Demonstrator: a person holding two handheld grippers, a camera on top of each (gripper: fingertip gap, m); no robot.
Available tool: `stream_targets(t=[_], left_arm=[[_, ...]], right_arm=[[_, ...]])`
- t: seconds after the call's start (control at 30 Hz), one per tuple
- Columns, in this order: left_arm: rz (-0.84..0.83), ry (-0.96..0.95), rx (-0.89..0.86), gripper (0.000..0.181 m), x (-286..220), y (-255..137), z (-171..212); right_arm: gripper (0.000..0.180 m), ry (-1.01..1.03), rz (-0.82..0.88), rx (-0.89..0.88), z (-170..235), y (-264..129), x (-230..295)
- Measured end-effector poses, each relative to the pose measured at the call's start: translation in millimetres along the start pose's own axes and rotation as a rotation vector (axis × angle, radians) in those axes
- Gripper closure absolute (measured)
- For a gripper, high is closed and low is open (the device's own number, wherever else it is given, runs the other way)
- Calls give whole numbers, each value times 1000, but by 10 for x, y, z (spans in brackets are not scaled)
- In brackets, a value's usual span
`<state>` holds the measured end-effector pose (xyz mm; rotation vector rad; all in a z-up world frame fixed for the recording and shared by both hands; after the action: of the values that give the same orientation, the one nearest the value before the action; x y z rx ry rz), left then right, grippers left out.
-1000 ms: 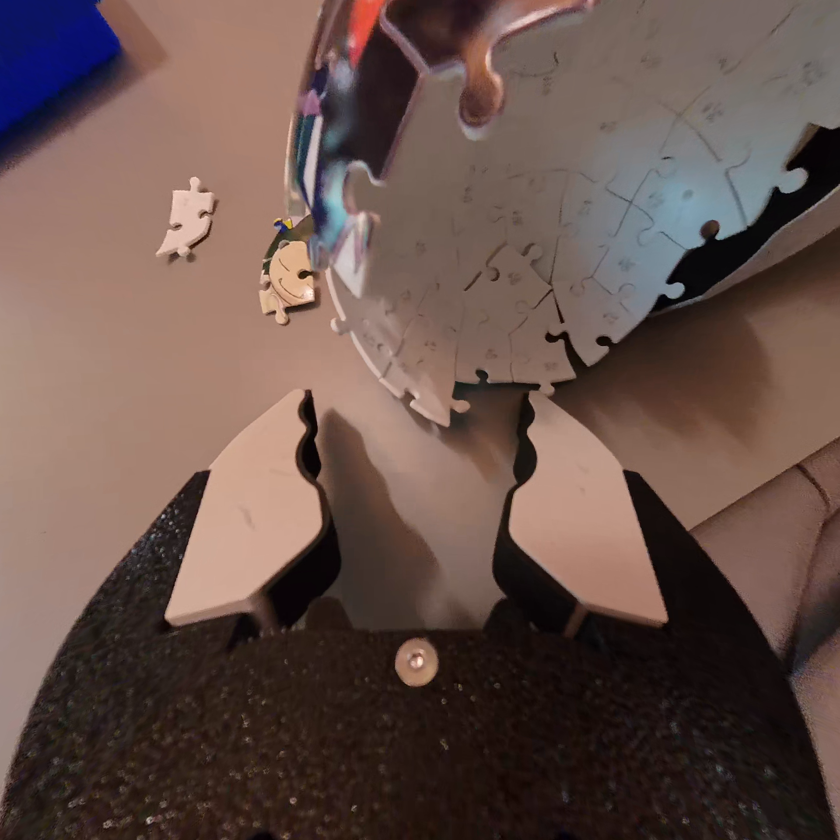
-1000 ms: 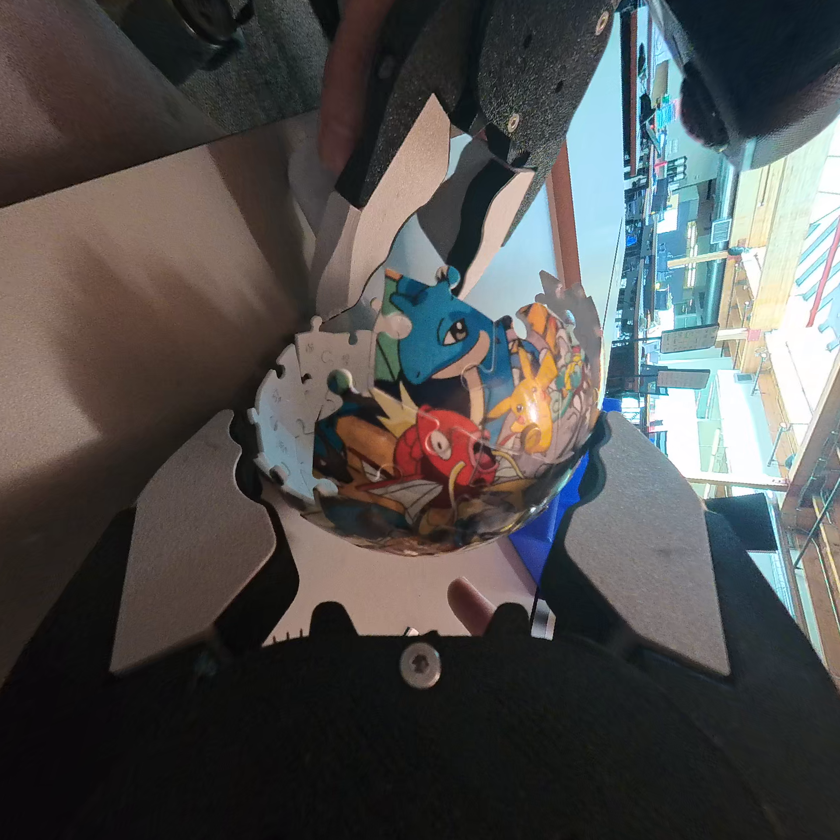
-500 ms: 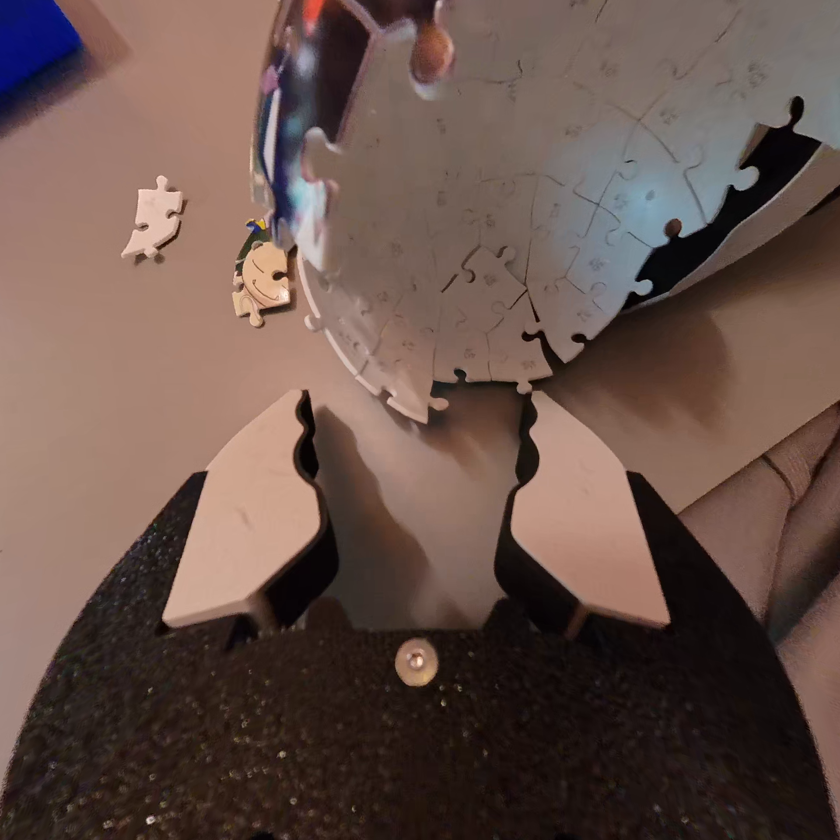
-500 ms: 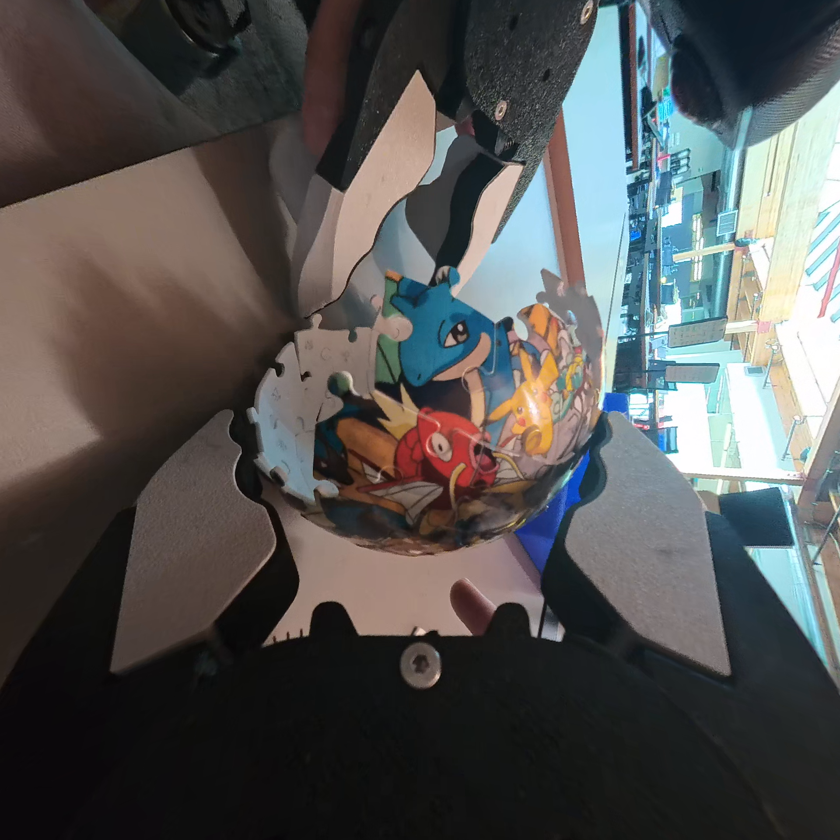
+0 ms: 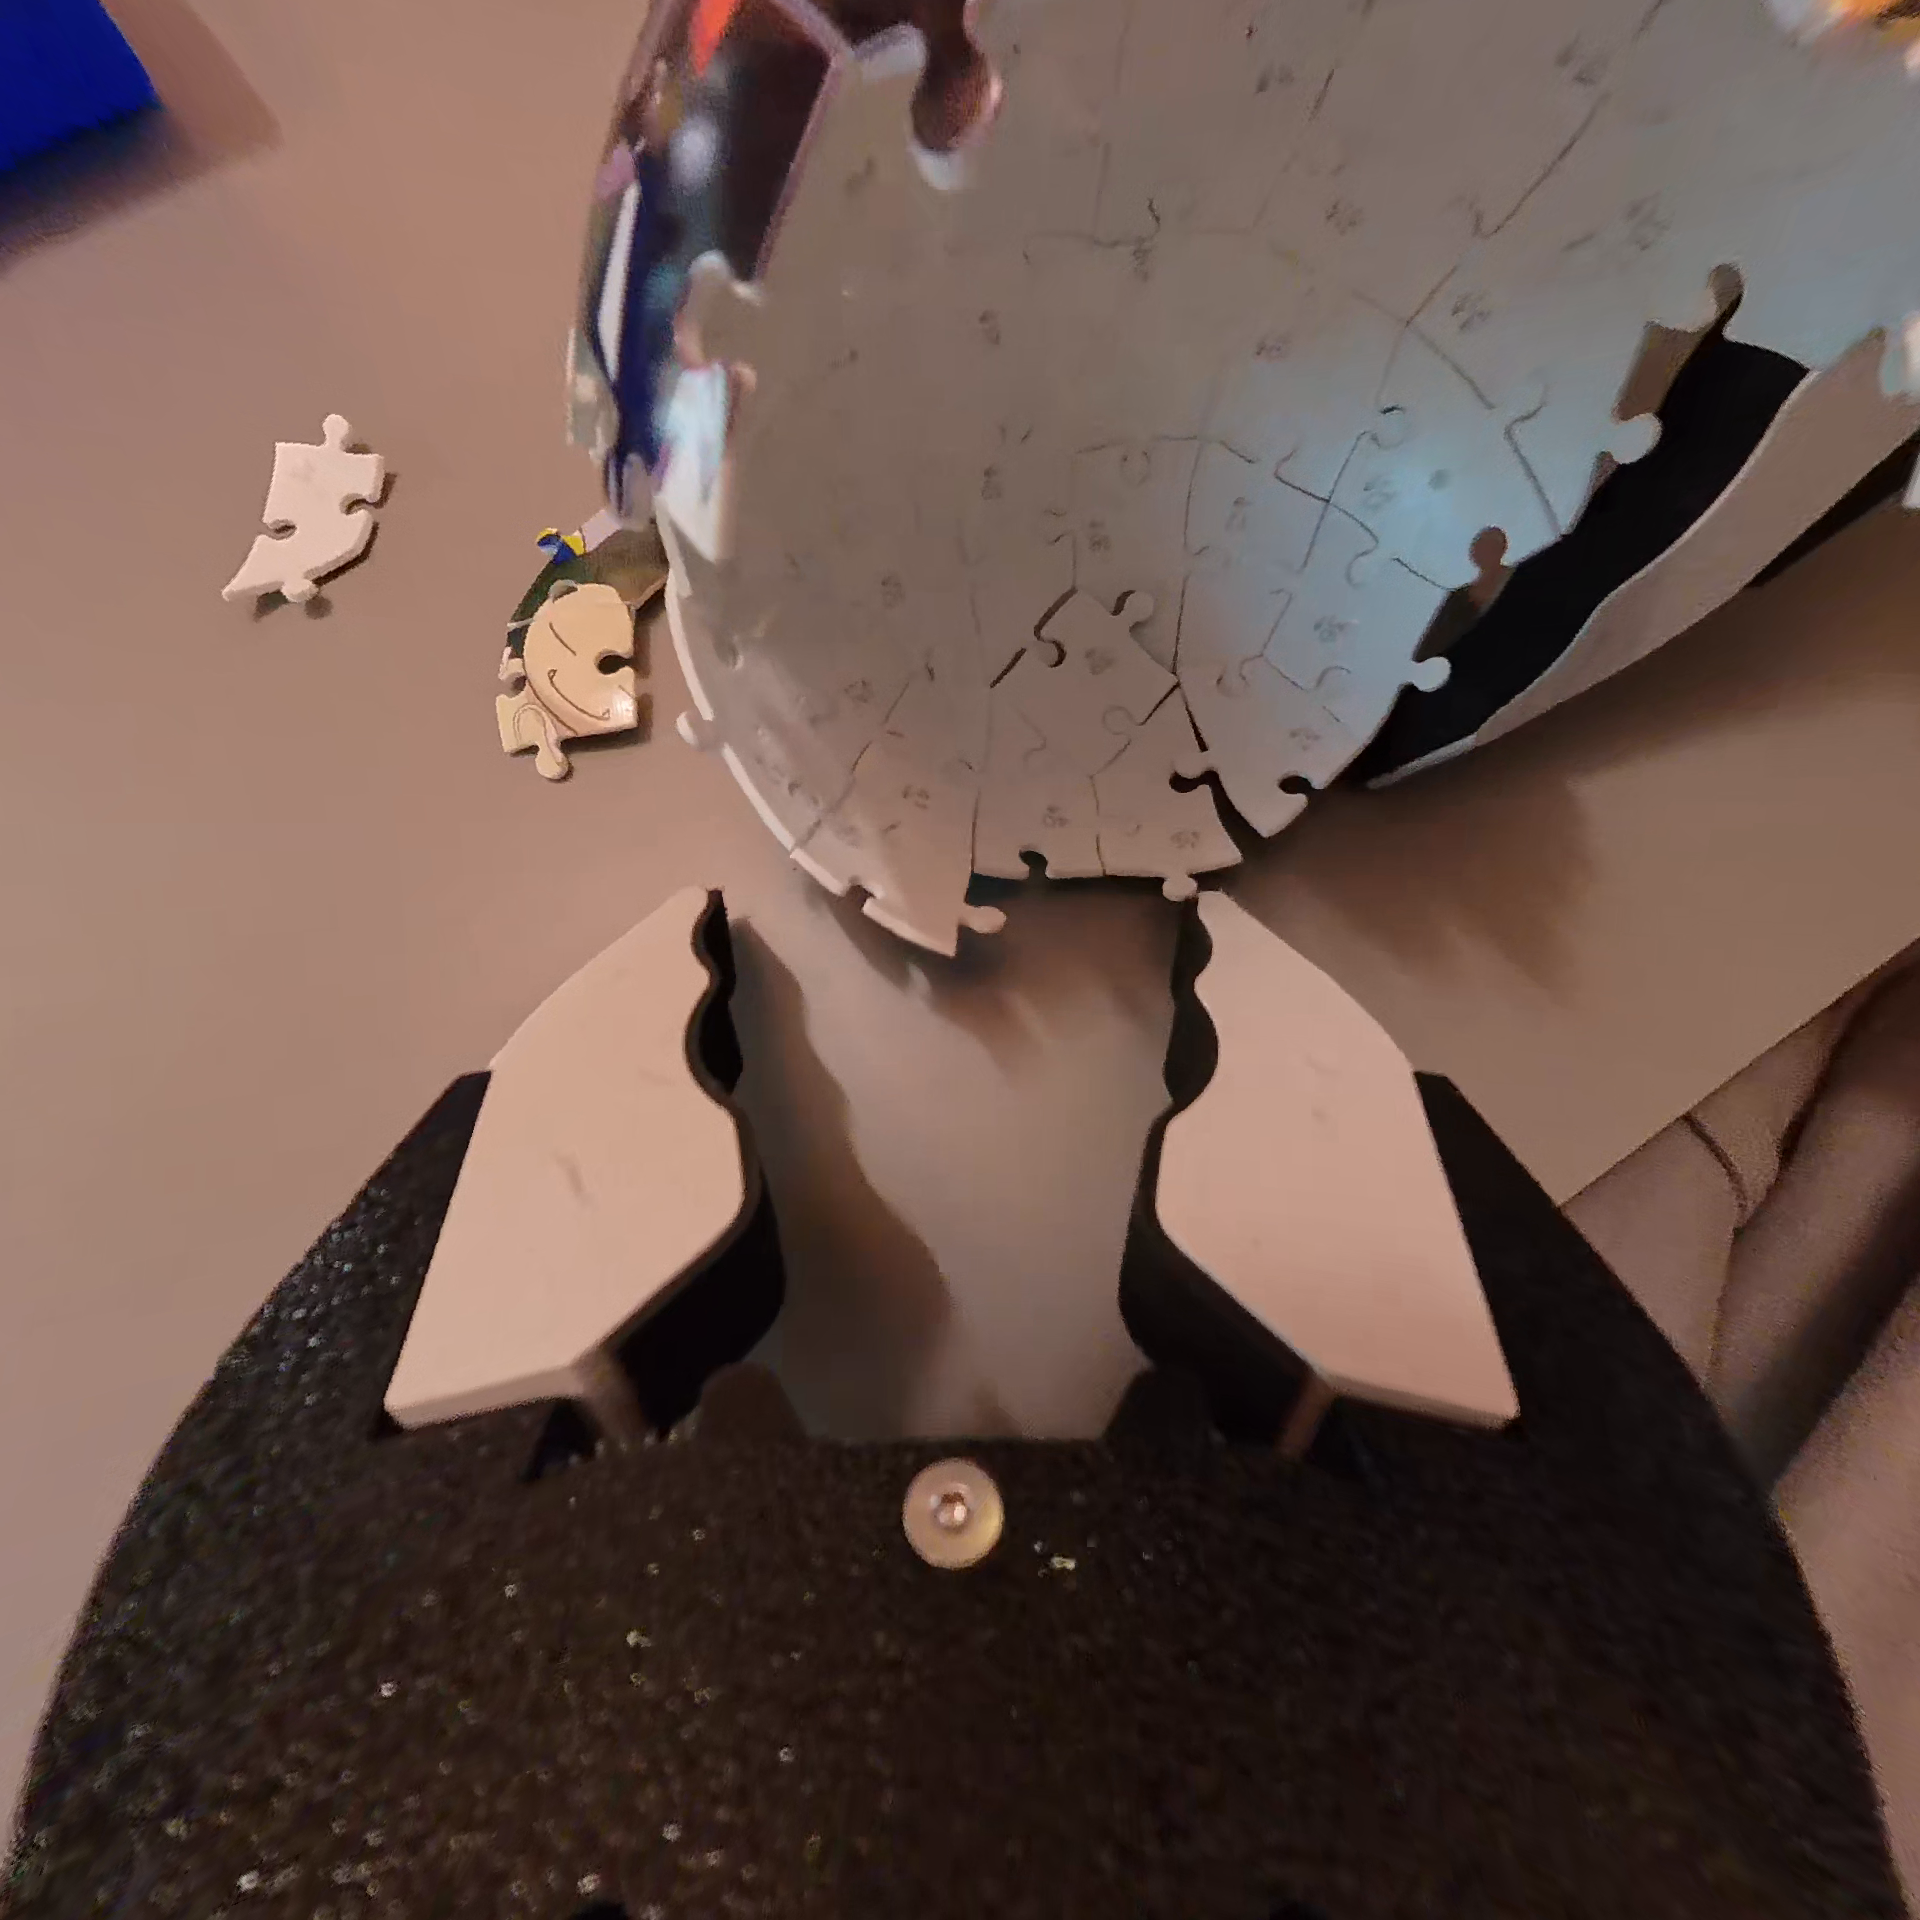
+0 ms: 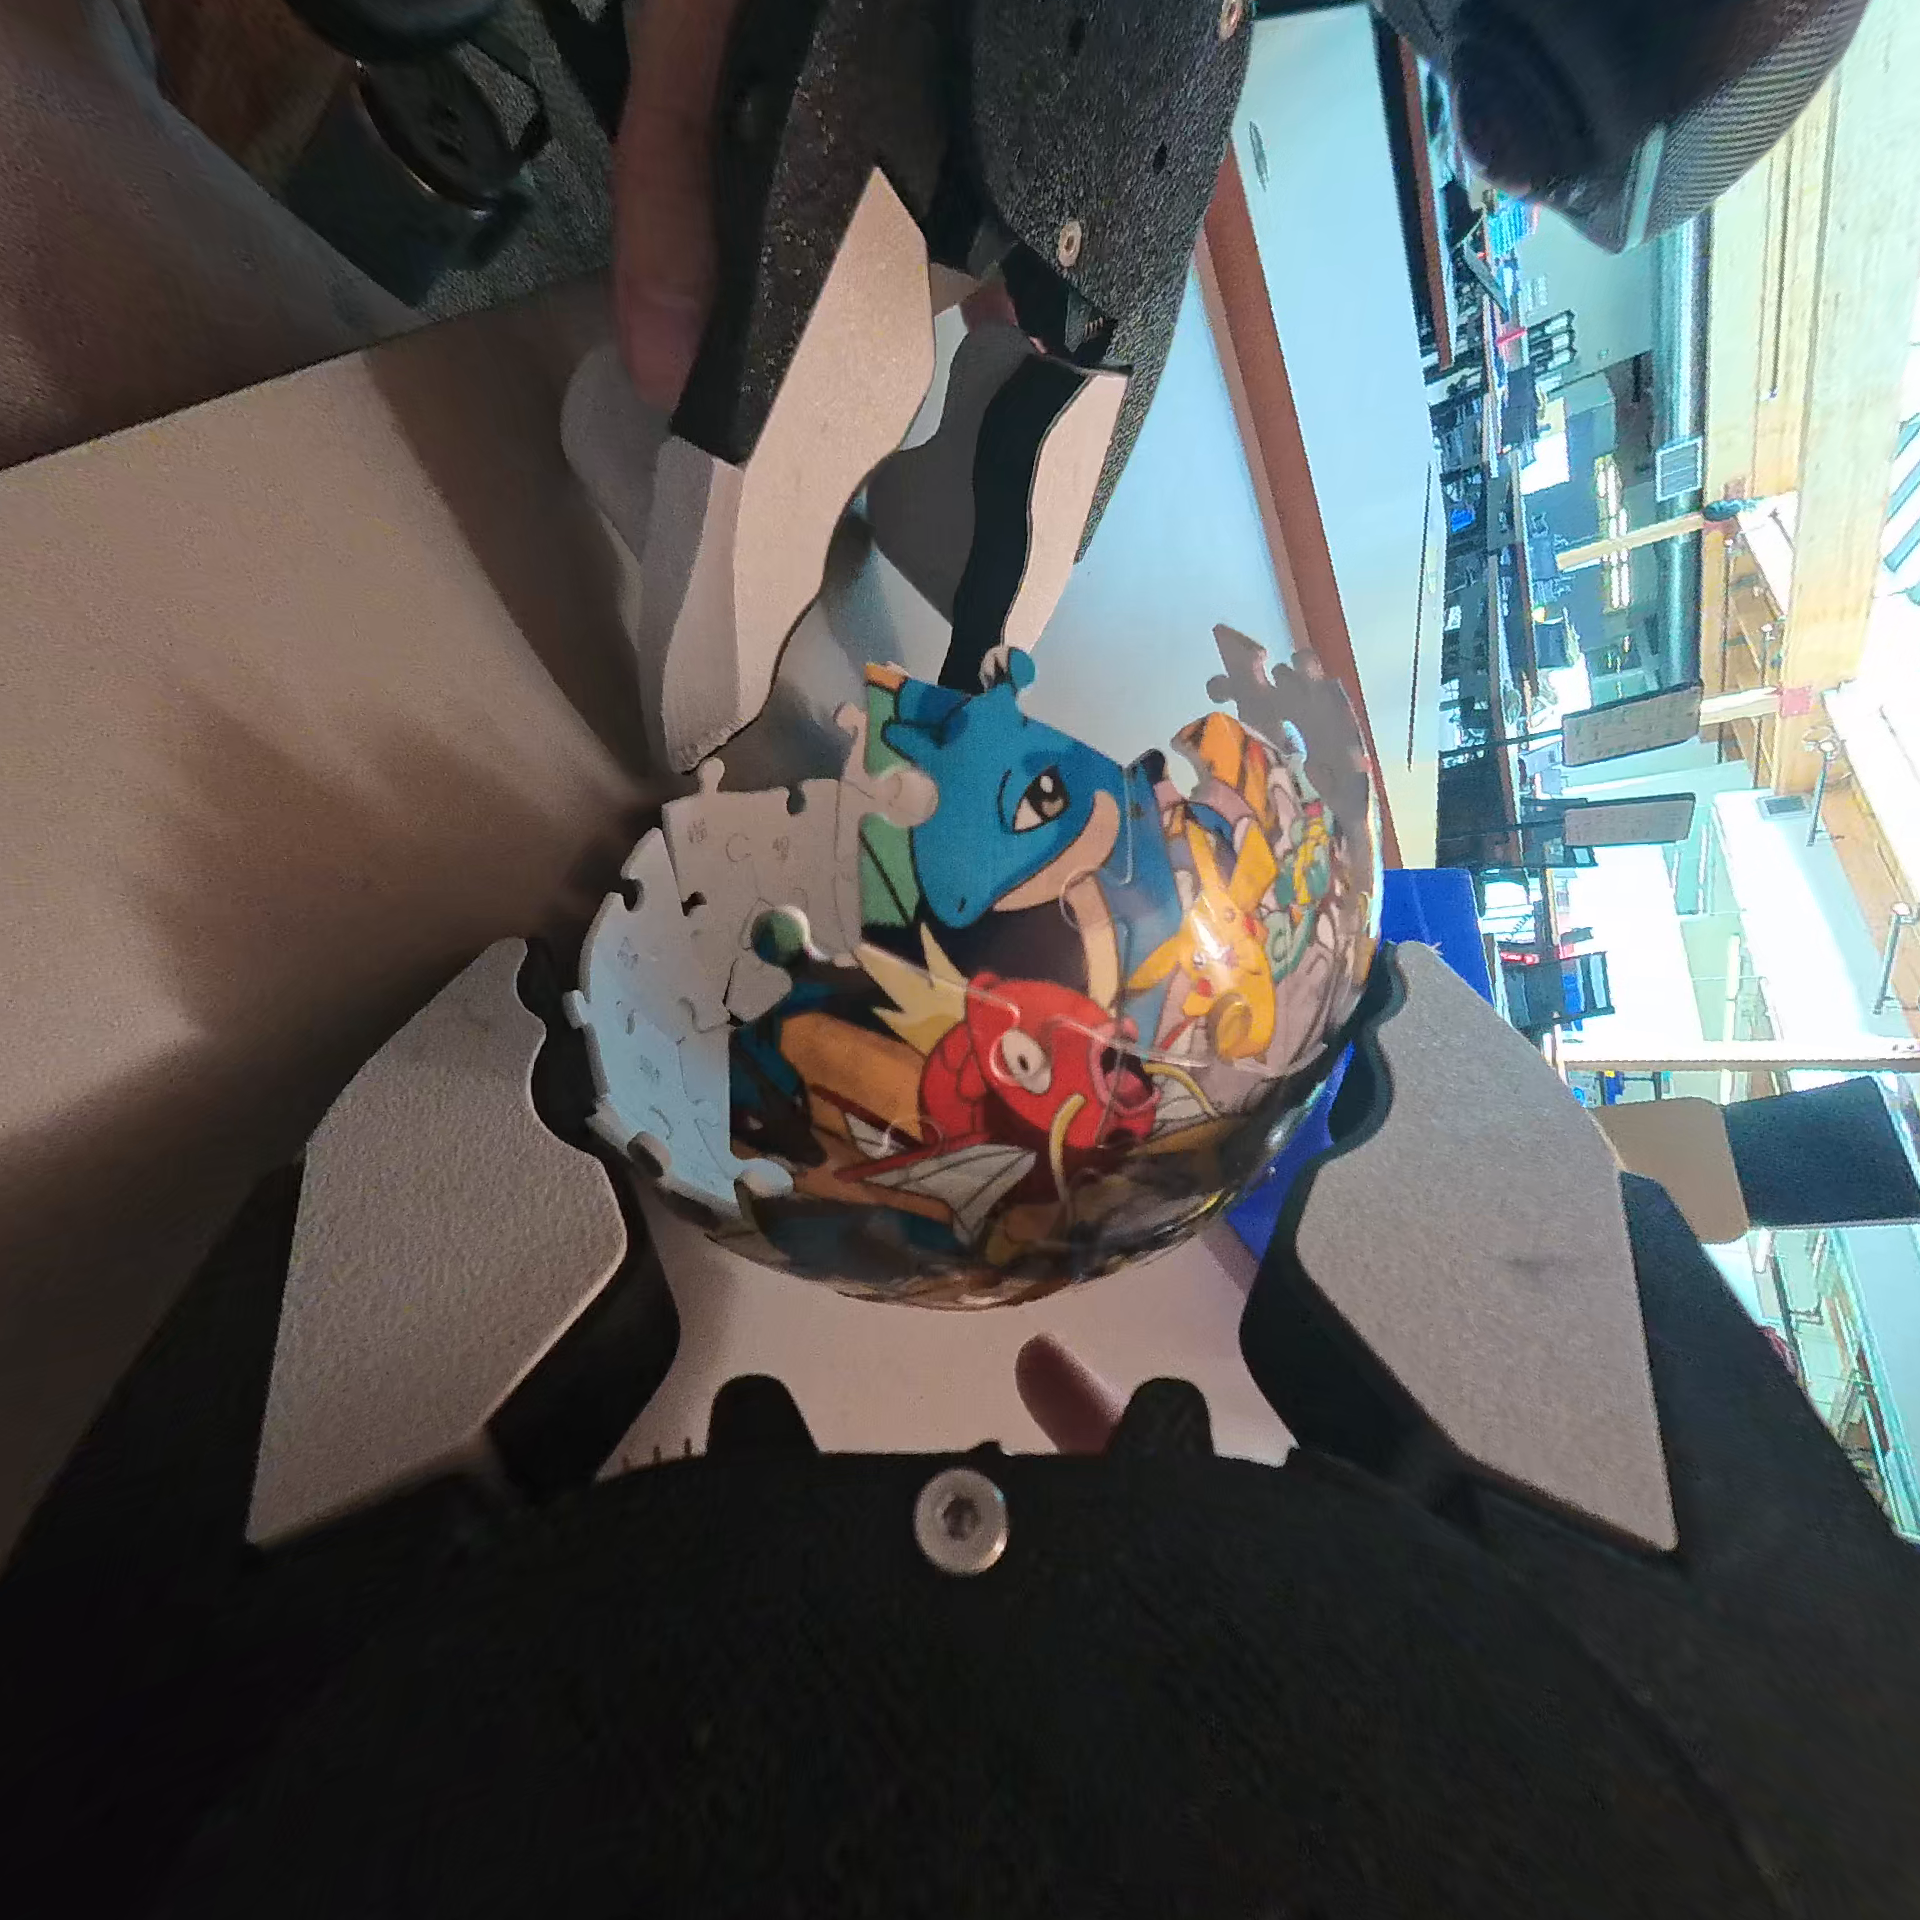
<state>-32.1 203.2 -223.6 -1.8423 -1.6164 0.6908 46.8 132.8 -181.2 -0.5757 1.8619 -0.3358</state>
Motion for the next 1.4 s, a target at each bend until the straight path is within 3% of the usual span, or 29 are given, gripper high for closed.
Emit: stream_targets(t=[0.3, 0.5, 1.4], left_arm=[[4, 3, -14, 100, -25, 19, -24], [-11, -8, -30, 89, -36, 36, -37], [11, -18, -54, 88, 15, 40, -60]], right_arm=[[41, 9, -2, -11, 9, 3, 3], [45, -30, 27, 19, 17, 8, -5], [40, 58, 30, -75, 71, -23, 20]])
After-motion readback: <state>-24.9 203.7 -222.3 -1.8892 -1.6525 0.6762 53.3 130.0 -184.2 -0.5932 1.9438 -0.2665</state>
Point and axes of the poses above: each gripper's, where its closed fingertips meet, y out along the fingers, z out of its underside, x = y × z across the jaws, the point moved 5 cm from there along -y, back along the fingers, and after that the axes turned 5 degrees about x, right-handed, at the moved point
